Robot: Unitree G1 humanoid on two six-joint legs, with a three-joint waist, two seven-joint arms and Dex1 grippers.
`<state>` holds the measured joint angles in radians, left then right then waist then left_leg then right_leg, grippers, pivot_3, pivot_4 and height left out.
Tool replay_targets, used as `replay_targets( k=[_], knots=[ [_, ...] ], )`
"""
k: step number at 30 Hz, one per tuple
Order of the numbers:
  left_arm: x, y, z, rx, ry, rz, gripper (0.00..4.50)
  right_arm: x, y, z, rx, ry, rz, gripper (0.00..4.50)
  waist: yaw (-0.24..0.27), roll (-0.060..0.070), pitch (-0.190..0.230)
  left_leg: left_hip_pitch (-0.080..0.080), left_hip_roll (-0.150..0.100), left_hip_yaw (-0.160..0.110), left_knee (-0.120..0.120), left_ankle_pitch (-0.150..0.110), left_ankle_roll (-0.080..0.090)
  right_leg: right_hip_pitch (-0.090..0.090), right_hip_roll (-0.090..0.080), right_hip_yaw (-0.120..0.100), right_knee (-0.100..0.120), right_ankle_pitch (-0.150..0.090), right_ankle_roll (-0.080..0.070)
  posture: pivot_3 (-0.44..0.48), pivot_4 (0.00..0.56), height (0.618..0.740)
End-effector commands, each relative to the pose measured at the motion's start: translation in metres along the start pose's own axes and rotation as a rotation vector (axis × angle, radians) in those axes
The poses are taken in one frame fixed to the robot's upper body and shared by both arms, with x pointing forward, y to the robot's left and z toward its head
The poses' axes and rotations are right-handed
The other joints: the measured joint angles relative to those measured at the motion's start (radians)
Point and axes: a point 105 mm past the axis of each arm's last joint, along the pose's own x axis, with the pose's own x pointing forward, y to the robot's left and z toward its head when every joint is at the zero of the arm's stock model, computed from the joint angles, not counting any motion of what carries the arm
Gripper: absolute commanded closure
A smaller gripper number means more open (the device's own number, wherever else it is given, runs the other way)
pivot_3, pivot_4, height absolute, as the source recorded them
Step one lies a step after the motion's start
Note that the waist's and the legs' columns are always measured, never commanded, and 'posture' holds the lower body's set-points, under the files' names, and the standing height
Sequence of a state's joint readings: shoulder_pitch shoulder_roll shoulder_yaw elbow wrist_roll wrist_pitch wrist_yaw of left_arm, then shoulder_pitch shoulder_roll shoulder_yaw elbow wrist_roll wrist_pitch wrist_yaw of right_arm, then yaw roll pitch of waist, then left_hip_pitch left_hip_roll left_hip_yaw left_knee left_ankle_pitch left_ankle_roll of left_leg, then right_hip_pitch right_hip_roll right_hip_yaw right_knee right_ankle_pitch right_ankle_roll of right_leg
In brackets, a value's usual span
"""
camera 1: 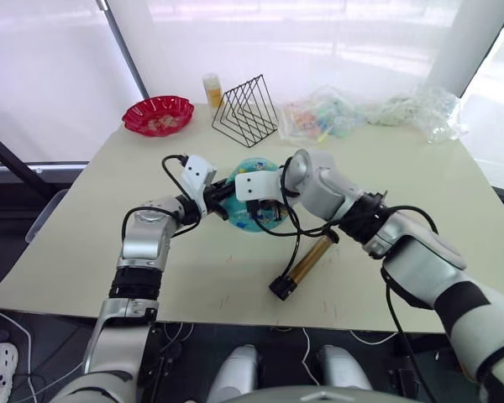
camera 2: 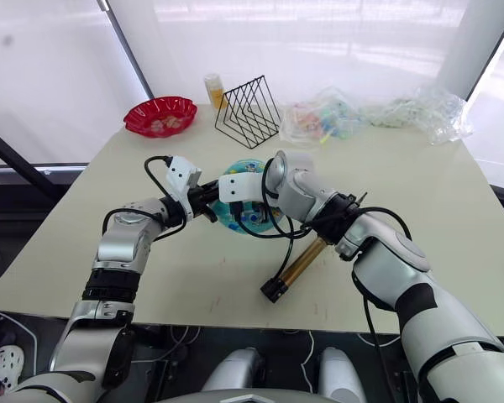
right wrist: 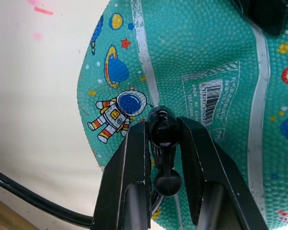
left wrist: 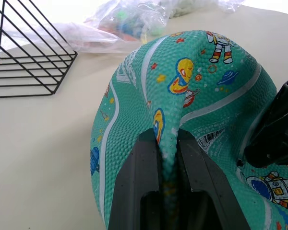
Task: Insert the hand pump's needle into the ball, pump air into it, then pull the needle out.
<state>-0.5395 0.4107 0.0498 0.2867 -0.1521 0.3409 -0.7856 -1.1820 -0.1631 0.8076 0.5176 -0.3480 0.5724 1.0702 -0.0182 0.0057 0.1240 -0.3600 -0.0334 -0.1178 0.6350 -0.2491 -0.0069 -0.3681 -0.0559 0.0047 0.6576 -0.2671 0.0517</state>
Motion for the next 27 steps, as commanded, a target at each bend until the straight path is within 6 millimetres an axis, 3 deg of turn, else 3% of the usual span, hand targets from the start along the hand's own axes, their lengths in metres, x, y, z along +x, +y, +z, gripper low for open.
replay_targets(
  k=[1, 13, 27],
  knots=[
    [0.012, -0.031, -0.034, -0.074, 0.113, -0.109, 4.50, 0.028, 0.021, -0.025, 0.059, 0.084, 0.068, 4.21, -0.002, 0.000, -0.004, 0.000, 0.000, 0.000, 0.000, 0.000, 0.000, 0.000, 0.000, 0.000, 0.000, 0.000, 0.000, 0.000, 0.150, 0.740],
    [0.009, -0.028, -0.036, -0.080, 0.121, -0.097, 4.50, 0.047, 0.030, -0.042, 0.095, 0.140, 0.094, 4.21, -0.018, -0.001, -0.015, 0.015, 0.001, -0.001, -0.007, -0.003, -0.005, 0.009, 0.001, 0.007, 0.000, -0.006, -0.004, 0.000, 0.150, 0.740],
    [0.006, -0.023, -0.041, -0.080, 0.136, -0.085, 4.50, 0.060, 0.041, -0.055, 0.108, 0.191, 0.115, 4.21, -0.020, 0.000, -0.020, 0.017, 0.001, -0.001, -0.009, -0.003, -0.005, 0.009, 0.002, 0.009, 0.000, -0.007, -0.005, 0.000, 0.150, 0.740]
  ],
)
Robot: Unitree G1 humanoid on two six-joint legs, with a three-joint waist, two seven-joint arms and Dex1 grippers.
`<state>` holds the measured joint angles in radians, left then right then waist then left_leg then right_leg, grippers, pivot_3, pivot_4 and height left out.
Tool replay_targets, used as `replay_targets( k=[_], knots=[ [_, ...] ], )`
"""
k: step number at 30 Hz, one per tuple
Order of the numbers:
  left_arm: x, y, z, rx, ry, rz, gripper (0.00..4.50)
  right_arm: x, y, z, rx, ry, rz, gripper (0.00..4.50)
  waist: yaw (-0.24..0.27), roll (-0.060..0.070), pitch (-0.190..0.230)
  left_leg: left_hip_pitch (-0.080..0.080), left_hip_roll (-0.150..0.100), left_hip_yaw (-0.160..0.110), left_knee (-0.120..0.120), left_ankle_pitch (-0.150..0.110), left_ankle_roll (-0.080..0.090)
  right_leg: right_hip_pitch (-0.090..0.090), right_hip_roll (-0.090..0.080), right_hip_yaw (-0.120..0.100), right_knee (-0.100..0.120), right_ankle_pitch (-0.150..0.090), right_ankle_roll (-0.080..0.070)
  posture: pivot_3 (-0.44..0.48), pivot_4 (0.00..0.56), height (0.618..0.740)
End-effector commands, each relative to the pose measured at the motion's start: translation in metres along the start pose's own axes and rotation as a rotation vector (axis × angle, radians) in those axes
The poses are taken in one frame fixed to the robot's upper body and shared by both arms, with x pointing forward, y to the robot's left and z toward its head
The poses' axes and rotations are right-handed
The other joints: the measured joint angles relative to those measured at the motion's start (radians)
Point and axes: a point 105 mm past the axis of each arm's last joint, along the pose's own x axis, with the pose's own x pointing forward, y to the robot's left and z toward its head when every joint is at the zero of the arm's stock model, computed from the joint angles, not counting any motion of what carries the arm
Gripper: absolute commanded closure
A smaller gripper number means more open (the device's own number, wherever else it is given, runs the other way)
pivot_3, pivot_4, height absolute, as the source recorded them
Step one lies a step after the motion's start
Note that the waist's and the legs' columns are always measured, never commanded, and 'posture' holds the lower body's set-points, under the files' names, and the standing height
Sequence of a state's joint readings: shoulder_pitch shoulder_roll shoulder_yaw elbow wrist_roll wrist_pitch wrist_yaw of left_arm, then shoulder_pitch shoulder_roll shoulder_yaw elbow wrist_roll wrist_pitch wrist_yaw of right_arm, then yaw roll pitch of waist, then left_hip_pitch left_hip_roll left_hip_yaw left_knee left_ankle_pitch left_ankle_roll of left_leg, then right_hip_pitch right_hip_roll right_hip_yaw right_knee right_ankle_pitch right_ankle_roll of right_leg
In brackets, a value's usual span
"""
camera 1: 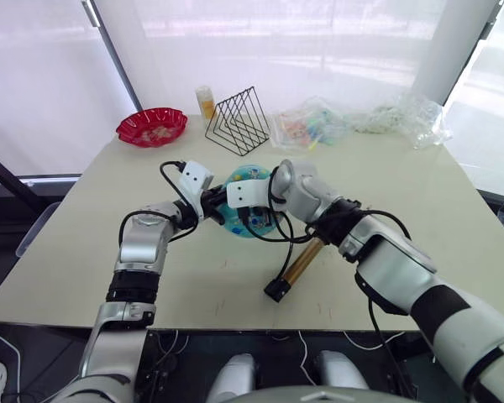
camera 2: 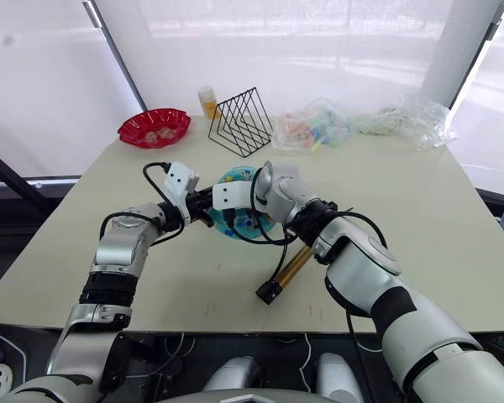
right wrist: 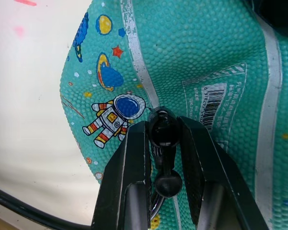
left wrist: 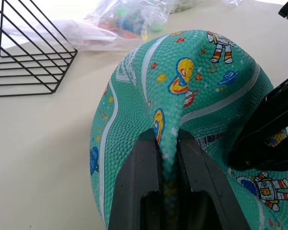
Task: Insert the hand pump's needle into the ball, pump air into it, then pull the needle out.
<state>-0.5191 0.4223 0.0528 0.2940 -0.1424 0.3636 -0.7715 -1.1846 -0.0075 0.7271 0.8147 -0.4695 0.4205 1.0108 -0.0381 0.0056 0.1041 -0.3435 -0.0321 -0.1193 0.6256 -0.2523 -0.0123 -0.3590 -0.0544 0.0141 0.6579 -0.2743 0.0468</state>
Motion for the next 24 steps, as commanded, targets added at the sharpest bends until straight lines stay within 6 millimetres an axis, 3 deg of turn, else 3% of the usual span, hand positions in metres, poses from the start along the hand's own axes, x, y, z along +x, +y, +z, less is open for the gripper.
replay_targets(
  k=[1, 18, 24],
  knots=[
    [0.011, -0.027, -0.029, -0.054, 0.092, -0.112, 4.50, 0.032, 0.036, -0.054, 0.108, 0.165, 0.100, 4.21, 0.000, 0.000, -0.001, 0.000, 0.000, 0.000, 0.000, 0.000, 0.000, 0.000, 0.000, 0.000, 0.000, 0.000, 0.000, 0.000, 0.150, 0.740],
    [0.005, -0.018, -0.035, -0.052, 0.111, -0.092, 4.50, 0.045, 0.051, -0.090, 0.160, 0.263, 0.084, 4.21, -0.001, 0.003, -0.004, 0.006, -0.002, -0.002, -0.008, 0.000, -0.001, 0.000, -0.004, 0.006, 0.000, -0.001, -0.002, 0.000, 0.150, 0.740],
    [0.006, -0.019, -0.035, -0.051, 0.112, -0.098, 4.50, 0.040, 0.032, -0.066, 0.161, 0.157, 0.016, 4.21, -0.004, 0.003, -0.004, 0.007, -0.002, -0.003, -0.010, 0.000, -0.001, 0.000, -0.004, 0.009, 0.000, -0.002, -0.002, 0.000, 0.150, 0.740]
  ],
)
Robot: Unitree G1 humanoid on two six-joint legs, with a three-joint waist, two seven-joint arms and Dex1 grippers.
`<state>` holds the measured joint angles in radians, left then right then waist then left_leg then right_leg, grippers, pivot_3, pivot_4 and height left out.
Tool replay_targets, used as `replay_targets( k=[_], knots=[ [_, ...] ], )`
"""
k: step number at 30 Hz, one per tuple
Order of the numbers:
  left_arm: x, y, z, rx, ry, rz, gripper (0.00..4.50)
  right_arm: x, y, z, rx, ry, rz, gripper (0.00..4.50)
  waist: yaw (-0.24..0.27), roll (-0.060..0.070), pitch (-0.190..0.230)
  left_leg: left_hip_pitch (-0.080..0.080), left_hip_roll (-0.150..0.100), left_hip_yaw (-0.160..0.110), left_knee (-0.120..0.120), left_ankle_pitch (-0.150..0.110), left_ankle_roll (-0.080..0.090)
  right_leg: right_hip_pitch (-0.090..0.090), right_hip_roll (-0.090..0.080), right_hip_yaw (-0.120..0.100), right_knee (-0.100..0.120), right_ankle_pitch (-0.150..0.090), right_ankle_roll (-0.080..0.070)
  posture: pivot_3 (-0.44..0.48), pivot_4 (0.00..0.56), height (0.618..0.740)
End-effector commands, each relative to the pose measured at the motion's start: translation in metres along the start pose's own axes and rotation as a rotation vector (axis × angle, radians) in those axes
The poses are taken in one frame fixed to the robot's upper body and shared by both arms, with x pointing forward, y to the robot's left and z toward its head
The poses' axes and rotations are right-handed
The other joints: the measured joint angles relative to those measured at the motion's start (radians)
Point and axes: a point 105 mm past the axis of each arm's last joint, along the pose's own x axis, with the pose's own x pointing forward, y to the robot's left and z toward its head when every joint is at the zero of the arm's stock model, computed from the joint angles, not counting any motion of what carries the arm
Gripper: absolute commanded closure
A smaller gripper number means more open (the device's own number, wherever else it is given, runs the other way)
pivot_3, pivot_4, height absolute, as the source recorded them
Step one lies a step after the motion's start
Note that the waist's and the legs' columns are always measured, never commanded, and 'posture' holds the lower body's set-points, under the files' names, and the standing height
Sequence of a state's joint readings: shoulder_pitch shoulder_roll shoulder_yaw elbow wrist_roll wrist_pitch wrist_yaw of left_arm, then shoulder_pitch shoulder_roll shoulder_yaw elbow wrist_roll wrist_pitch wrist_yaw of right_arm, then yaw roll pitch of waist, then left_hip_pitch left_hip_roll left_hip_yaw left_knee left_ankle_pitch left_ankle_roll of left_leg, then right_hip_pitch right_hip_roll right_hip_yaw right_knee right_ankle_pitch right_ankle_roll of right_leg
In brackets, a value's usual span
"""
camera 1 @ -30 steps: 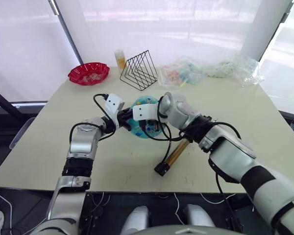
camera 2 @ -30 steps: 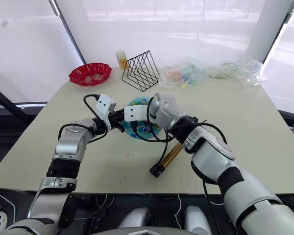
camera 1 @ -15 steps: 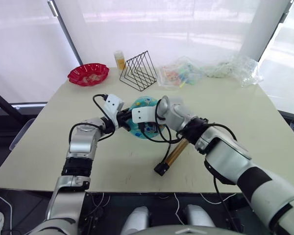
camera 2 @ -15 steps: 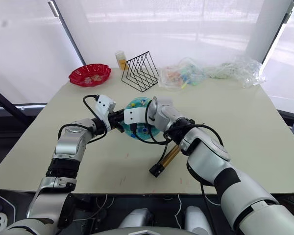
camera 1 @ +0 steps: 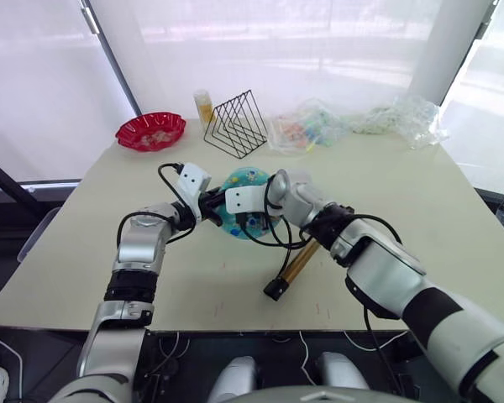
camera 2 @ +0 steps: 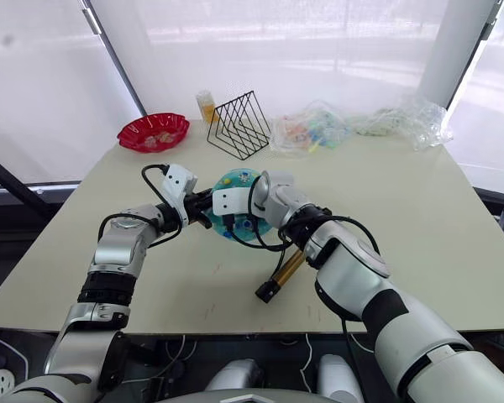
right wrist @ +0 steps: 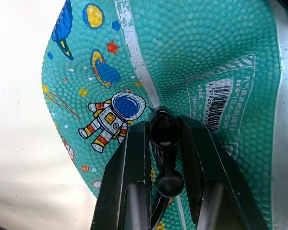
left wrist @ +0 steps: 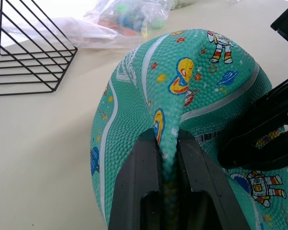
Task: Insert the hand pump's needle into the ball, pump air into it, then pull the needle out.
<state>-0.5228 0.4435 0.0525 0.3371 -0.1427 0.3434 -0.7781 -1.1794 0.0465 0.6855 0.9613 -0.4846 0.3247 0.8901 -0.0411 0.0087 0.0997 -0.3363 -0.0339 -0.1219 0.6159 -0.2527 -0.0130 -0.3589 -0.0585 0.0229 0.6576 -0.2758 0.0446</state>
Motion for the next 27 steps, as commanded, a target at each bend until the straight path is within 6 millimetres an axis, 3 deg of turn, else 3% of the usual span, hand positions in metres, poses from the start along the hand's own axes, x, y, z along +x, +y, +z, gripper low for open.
replay_targets(
  k=[1, 8, 16, 21, 27],
  knots=[
    [0.009, -0.026, -0.028, -0.047, 0.090, -0.111, 4.50, 0.020, 0.028, -0.061, 0.143, 0.166, 0.054, 4.21, -0.001, 0.000, 0.000, 0.000, 0.000, -0.001, 0.000, 0.000, 0.000, 0.000, 0.000, 0.000, 0.000, 0.000, 0.000, 0.000, 0.150, 0.740],
    [0.010, -0.027, -0.028, -0.048, 0.086, -0.117, 4.50, -0.009, -0.003, -0.038, 0.181, 0.059, 0.006, 4.21, 0.002, -0.003, 0.008, -0.004, 0.000, -0.005, -0.001, 0.001, -0.002, -0.002, 0.000, -0.003, -0.001, 0.000, 0.000, 0.000, 0.150, 0.740],
    [0.011, -0.027, -0.028, -0.047, 0.082, -0.124, 4.50, -0.037, -0.001, -0.028, 0.188, 0.007, -0.007, 4.21, 0.033, 0.002, 0.027, -0.012, -0.006, -0.015, -0.001, 0.003, -0.004, -0.004, 0.001, -0.013, -0.006, 0.002, 0.003, 0.000, 0.150, 0.740],
    [0.012, -0.027, -0.028, -0.044, 0.080, -0.126, 4.50, -0.051, -0.001, -0.031, 0.213, -0.004, -0.048, 4.21, 0.051, 0.004, 0.028, -0.029, -0.012, -0.022, -0.001, 0.008, -0.001, -0.017, -0.003, -0.024, -0.008, 0.002, 0.004, 0.000, 0.150, 0.740],
    [0.014, -0.030, -0.027, -0.041, 0.075, -0.135, 4.50, -0.063, -0.003, -0.029, 0.246, -0.040, -0.086, 4.21, 0.059, 0.005, 0.032, -0.033, -0.017, -0.027, -0.002, 0.007, -0.001, -0.018, -0.008, -0.028, -0.010, 0.000, 0.007, 0.000, 0.150, 0.740]
  ],
)
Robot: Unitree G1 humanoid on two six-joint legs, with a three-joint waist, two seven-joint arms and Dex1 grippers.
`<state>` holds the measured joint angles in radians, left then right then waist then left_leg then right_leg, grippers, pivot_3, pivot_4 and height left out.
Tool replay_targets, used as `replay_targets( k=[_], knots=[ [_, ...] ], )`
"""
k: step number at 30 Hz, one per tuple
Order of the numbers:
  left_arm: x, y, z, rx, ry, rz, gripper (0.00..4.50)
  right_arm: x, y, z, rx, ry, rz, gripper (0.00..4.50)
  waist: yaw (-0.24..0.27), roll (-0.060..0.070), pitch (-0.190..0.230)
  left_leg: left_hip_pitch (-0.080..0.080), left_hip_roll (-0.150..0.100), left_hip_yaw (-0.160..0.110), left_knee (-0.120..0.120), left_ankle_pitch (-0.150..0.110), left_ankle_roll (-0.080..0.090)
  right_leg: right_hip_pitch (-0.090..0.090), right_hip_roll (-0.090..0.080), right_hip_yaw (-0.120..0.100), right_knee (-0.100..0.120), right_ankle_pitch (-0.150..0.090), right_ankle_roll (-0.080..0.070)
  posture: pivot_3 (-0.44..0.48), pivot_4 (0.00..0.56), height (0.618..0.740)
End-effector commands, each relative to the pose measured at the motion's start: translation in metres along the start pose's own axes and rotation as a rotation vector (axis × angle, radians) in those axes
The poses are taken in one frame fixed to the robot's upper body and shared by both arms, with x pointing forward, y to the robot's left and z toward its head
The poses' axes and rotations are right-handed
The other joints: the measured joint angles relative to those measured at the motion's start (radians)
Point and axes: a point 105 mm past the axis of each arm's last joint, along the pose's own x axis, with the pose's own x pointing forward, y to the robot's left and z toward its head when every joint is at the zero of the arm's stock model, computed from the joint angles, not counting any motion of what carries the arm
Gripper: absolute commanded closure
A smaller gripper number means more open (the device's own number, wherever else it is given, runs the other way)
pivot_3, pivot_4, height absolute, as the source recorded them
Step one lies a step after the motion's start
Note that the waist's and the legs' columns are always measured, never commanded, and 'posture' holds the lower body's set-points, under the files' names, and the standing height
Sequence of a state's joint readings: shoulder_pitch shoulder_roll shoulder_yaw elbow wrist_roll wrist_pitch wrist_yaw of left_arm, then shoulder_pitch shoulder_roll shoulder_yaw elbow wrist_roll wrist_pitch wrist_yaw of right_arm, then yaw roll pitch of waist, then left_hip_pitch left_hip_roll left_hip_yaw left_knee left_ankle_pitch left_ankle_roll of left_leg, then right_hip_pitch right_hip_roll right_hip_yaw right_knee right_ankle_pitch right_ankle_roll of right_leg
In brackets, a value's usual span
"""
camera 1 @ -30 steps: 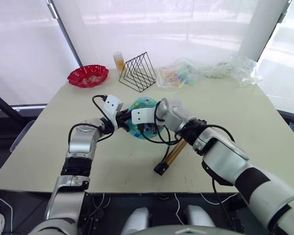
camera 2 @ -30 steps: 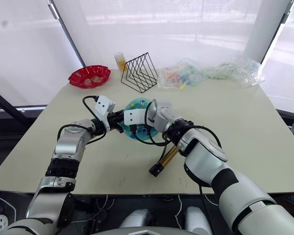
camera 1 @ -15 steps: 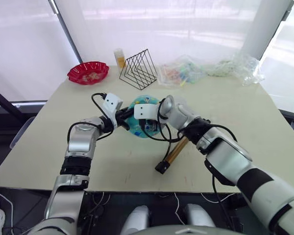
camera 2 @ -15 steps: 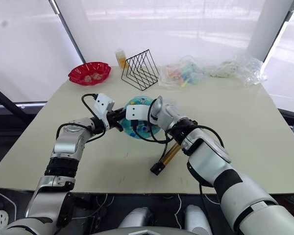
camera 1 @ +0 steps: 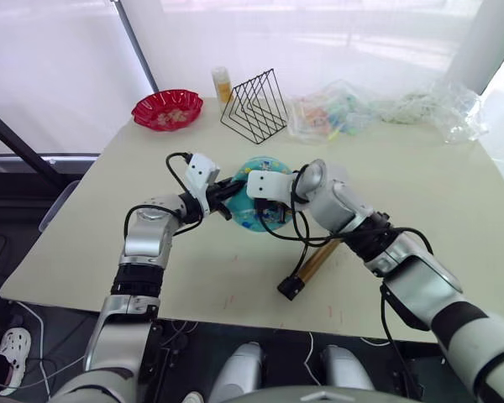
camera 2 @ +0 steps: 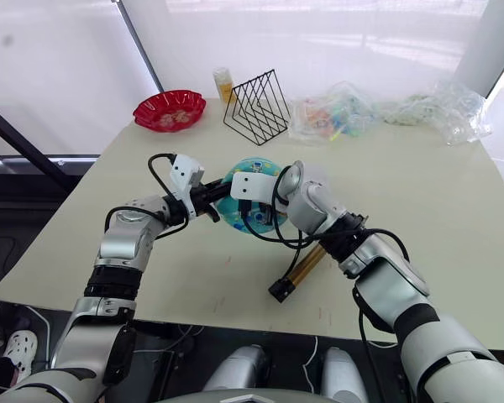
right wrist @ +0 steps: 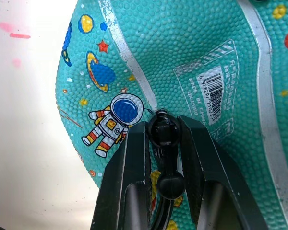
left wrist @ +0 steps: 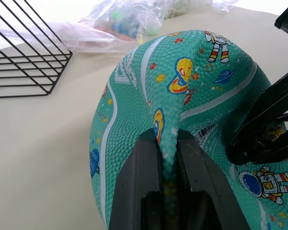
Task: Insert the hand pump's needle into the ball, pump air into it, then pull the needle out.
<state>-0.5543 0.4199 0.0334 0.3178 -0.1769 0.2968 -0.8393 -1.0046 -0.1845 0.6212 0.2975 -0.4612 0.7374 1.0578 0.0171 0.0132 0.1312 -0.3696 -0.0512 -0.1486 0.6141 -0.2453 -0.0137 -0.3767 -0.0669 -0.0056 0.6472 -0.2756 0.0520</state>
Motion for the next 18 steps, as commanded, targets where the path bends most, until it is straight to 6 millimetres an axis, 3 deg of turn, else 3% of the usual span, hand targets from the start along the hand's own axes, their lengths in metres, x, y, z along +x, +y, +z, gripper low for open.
replay_targets(
  k=[1, 2, 3, 9, 10, 18],
  knots=[
    [0.002, -0.014, -0.050, -0.088, 0.163, -0.029, 4.50, -0.006, -0.003, -0.011, 0.057, 0.021, -0.021, 4.21, 0.001, 0.000, 0.000, -0.001, 0.000, -0.001, 0.000, 0.000, 0.000, 0.000, 0.000, -0.001, -0.001, 0.000, 0.000, 0.000, 0.150, 0.740],
    [0.003, -0.014, -0.050, -0.088, 0.162, -0.029, 4.50, -0.007, -0.003, -0.011, 0.063, 0.012, -0.020, 4.21, 0.001, 0.000, 0.001, -0.001, -0.001, -0.001, 0.000, 0.000, 0.000, 0.000, -0.001, -0.001, -0.001, 0.000, 0.000, 0.000, 0.150, 0.740],
    [0.003, -0.014, -0.050, -0.087, 0.162, -0.030, 4.50, -0.009, -0.002, -0.010, 0.071, 0.000, -0.019, 3.18, 0.001, 0.000, 0.001, -0.002, -0.002, -0.003, 0.000, 0.000, 0.000, 0.000, -0.002, -0.003, -0.001, 0.000, 0.000, 0.000, 0.150, 0.740],
    [0.006, -0.016, -0.050, -0.086, 0.159, -0.040, 4.50, -0.013, -0.003, -0.015, 0.081, -0.021, -0.030, 0.34, -0.001, -0.002, 0.007, -0.003, -0.004, -0.008, 0.000, 0.001, 0.001, 0.000, -0.003, -0.005, -0.002, 0.000, 0.000, 0.000, 0.150, 0.740],
    [0.006, -0.016, -0.049, -0.086, 0.158, -0.040, 4.50, -0.016, -0.006, -0.015, 0.094, -0.030, -0.043, 0.06, -0.001, -0.002, 0.007, -0.003, -0.004, -0.009, 0.000, 0.001, 0.001, 0.000, -0.003, -0.006, -0.002, 0.000, 0.000, 0.000, 0.150, 0.740],
    [0.008, -0.018, -0.049, -0.085, 0.155, -0.045, 4.50, -0.045, -0.019, 0.000, 0.191, -0.235, -0.091, 0.06, 0.003, -0.001, 0.013, -0.011, -0.008, -0.014, 0.000, 0.007, 0.000, -0.005, -0.005, -0.010, -0.001, 0.000, 0.001, 0.000, 0.150, 0.740]
  ],
)
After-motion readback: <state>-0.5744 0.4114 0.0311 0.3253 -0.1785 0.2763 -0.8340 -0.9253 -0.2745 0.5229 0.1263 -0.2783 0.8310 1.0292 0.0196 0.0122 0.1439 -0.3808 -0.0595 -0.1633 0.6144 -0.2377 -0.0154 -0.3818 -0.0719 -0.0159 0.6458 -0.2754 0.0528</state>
